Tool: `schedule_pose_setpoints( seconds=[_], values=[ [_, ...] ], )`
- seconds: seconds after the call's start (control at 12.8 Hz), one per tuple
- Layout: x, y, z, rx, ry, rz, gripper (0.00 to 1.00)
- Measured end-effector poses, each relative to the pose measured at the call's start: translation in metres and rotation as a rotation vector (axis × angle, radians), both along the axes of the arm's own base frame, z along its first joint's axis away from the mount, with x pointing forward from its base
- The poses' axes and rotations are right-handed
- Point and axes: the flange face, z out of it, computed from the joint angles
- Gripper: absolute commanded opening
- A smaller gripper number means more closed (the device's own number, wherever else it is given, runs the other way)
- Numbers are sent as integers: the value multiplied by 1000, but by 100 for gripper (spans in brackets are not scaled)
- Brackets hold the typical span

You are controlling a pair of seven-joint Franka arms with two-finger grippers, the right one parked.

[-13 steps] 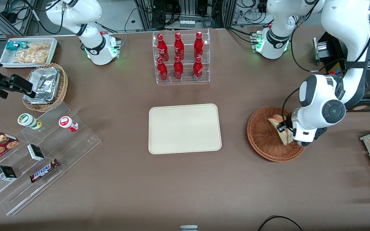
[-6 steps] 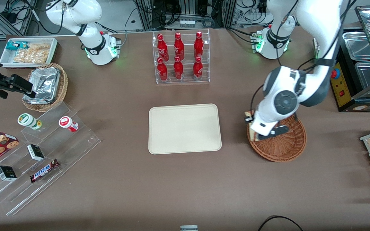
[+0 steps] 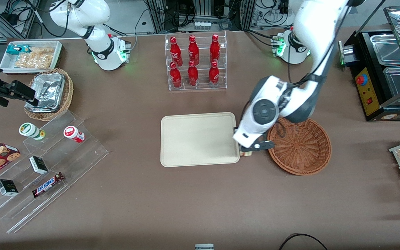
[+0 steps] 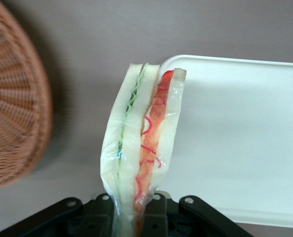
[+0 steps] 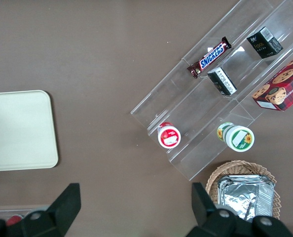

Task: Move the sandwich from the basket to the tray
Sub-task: 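Lift the sandwich and carry it with the left gripper over the cream tray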

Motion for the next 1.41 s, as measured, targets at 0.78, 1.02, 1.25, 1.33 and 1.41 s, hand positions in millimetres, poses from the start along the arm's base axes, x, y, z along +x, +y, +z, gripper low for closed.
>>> schedule_pose_setpoints(
  seconds=[0.78,1.02,1.25,1.33,1.41],
  values=[
    [-31,-135,-53,-62,-77,112,6],
    [-40,-149,-66,-55,-68,112,8],
    [-47,-155,-76,-47,-58,100,76],
    [-48,-155,-78,-45,-55,100,100],
    [-48,-155,-80,-43,-53,102,100]
  ],
)
